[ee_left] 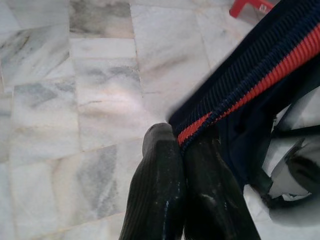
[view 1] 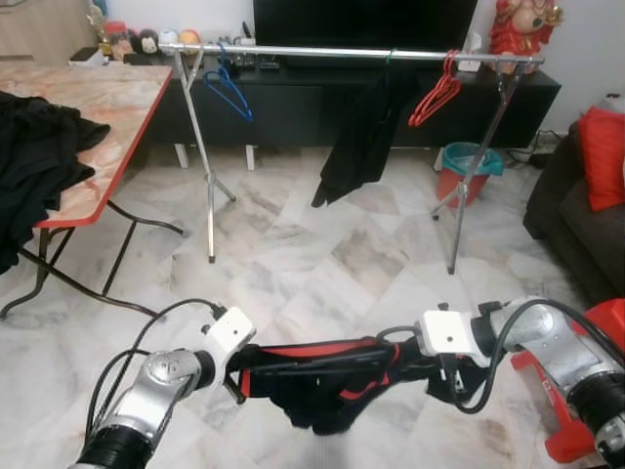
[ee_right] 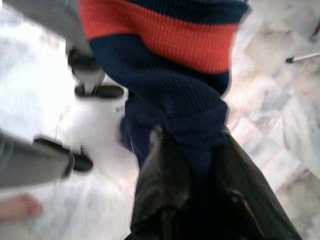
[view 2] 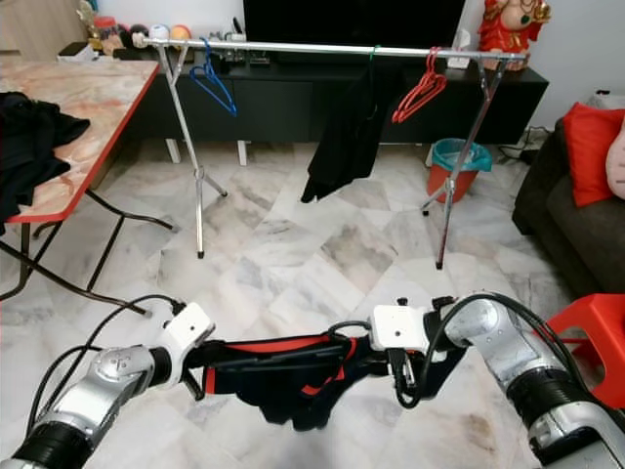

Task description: Hang hanger

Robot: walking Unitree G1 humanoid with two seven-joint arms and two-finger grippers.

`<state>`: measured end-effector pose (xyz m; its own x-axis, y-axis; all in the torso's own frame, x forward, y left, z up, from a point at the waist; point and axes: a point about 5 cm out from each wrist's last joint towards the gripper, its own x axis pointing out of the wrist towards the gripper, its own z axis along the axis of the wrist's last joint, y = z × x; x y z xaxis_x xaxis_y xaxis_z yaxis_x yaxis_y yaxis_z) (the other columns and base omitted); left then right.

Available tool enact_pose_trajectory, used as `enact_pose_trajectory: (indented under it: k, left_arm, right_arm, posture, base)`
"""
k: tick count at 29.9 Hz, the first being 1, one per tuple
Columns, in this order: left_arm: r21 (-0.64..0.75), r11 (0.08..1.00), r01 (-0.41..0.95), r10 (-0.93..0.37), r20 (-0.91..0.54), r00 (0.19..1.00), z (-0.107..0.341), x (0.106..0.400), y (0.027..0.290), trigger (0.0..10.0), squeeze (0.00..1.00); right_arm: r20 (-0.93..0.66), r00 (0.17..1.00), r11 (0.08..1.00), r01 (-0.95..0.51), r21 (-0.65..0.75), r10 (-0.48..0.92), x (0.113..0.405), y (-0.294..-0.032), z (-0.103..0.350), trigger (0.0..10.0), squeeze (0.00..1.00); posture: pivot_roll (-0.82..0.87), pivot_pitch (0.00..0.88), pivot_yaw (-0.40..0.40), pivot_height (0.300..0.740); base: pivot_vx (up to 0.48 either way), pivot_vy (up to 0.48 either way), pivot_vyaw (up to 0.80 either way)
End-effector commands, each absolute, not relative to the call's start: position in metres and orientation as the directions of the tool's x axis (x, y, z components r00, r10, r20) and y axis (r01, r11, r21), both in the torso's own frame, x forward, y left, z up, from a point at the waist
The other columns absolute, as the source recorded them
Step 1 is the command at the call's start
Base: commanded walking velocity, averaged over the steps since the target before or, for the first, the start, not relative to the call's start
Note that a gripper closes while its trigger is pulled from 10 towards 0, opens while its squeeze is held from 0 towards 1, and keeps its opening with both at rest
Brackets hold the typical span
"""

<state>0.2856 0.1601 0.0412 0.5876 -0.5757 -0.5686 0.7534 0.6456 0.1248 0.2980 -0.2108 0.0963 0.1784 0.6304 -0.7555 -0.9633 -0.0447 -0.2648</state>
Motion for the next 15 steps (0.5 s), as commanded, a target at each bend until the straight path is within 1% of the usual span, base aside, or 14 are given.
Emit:
enact_pose_trajectory:
  k: [1,2,3,4,5,7,12,13,15]
  left_arm:
    - [0.196,0.702,0.684,-0.429,-0.65,0.627,0.034,0.285,0.193,0.0,0.0]
    - [0.203,0.708,0.676,-0.418,-0.652,0.633,0.034,0.285,0.195,0.0,0.0]
    - [0.203,0.708,0.676,-0.418,-0.652,0.633,0.034,0.285,0.195,0.0,0.0]
    - [0.208,0.711,0.672,-0.411,-0.653,0.636,0.034,0.286,0.196,0.0,0.0]
    - [0.217,0.713,0.667,-0.4,-0.655,0.641,0.034,0.286,0.198,0.0,0.0]
    - [0.223,0.714,0.664,-0.393,-0.657,0.644,0.034,0.286,0.199,0.0,0.0]
    - [0.221,0.715,0.663,-0.392,-0.659,0.642,0.033,0.286,0.2,0.0,0.0]
    - [0.222,0.713,0.666,-0.392,-0.661,0.64,0.033,0.285,0.201,0.0,0.0]
    - [0.223,0.711,0.667,-0.39,-0.664,0.637,0.032,0.285,0.201,0.0,0.0]
  right_arm:
    - [-0.839,0.238,-0.002,-0.962,-0.274,0.489,0.3,-0.248,0.105,10.0,0.0]
    - [-0.873,0.192,-0.045,-0.97,-0.237,0.448,0.296,-0.252,0.103,10.0,0.0]
    - [-0.873,0.192,-0.045,-0.97,-0.237,0.448,0.296,-0.252,0.103,10.0,0.0]
    - [-0.886,0.17,-0.062,-0.974,-0.217,0.432,0.293,-0.254,0.102,10.0,0.0]
    - [-0.894,0.166,-0.065,-0.975,-0.211,0.416,0.293,-0.255,0.101,10.0,0.0]
    - [-0.9,0.191,-0.052,-0.972,-0.23,0.392,0.295,-0.256,0.1,10.0,0.0]
    - [-0.924,0.224,-0.05,-0.967,-0.251,0.309,0.298,-0.263,0.096,10.0,0.0]
    - [-0.925,0.265,-0.03,-0.959,-0.283,0.272,0.301,-0.266,0.096,10.0,0.0]
    - [-0.921,0.305,-0.014,-0.948,-0.318,0.24,0.304,-0.269,0.096,10.0,0.0]
  posture:
    - [0.08,0.0,-0.023,0.74]
    - [0.09,0.0,-0.025,0.74]
    - [0.09,0.0,-0.025,0.74]
    - [0.09,0.0,-0.025,0.74]
    - [0.09,0.0,-0.027,0.74]
    - [0.09,0.0,-0.027,0.74]
    - [0.09,0.0,-0.027,0.74]
    - [0.09,0.0,-0.028,0.74]
    - [0.09,0.0,-0.028,0.74]
  base:
    - [0.0,0.0,0.0]
    - [0.0,0.0,0.0]
    - [0.0,0.0,0.0]
    - [0.0,0.0,0.0]
    - [0.0,0.0,0.0]
    - [0.0,0.0,0.0]
    - [0.0,0.0,0.0]
    - [0.0,0.0,0.0]
    - [0.0,0.0,0.0]
